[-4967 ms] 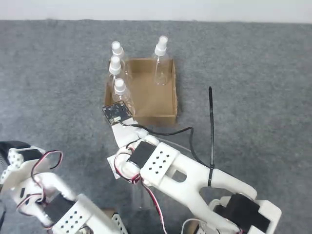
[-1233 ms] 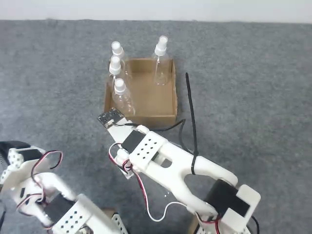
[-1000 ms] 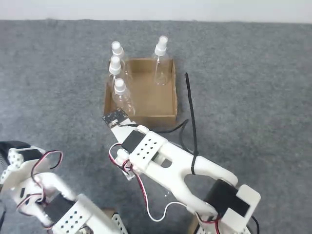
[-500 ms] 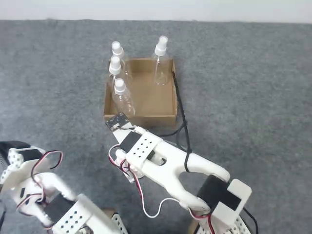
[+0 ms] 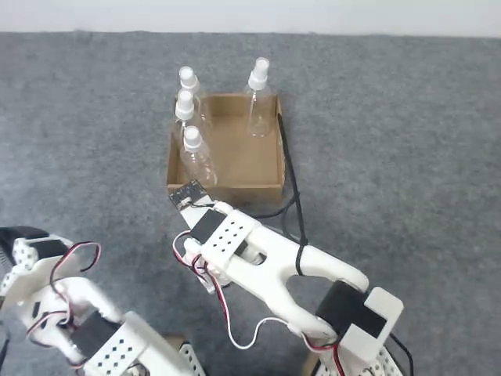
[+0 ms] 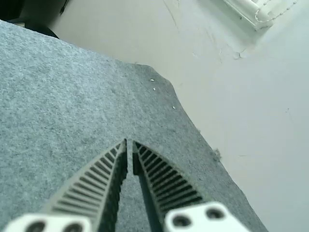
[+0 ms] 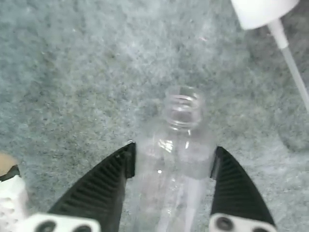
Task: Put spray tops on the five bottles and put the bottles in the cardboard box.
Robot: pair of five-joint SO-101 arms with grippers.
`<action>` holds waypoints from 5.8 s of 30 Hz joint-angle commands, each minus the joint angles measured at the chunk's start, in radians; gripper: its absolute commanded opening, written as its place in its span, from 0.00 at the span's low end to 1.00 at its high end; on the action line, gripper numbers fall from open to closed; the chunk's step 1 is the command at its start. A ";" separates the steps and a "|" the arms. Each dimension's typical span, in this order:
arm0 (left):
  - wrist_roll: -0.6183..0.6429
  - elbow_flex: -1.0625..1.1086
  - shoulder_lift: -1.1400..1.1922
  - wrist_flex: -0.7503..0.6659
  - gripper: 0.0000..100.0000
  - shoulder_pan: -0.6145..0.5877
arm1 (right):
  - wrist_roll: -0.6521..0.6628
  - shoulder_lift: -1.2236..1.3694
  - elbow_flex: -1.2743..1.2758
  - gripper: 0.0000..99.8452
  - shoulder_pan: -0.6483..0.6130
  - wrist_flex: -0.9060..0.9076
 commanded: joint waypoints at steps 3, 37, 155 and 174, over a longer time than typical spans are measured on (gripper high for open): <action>-0.005 -0.010 -0.014 -0.029 0.01 0.002 | -0.008 -0.019 -0.077 0.09 0.001 0.015; -0.006 -0.010 -0.015 -0.009 0.01 0.005 | -0.006 -0.019 -0.433 0.08 0.005 0.452; -0.215 -0.461 -0.009 0.770 0.01 0.795 | 0.216 -1.342 0.729 0.08 0.595 -0.615; -0.239 -0.542 -0.008 0.772 0.01 0.875 | 0.216 -1.339 0.730 0.08 0.628 -0.628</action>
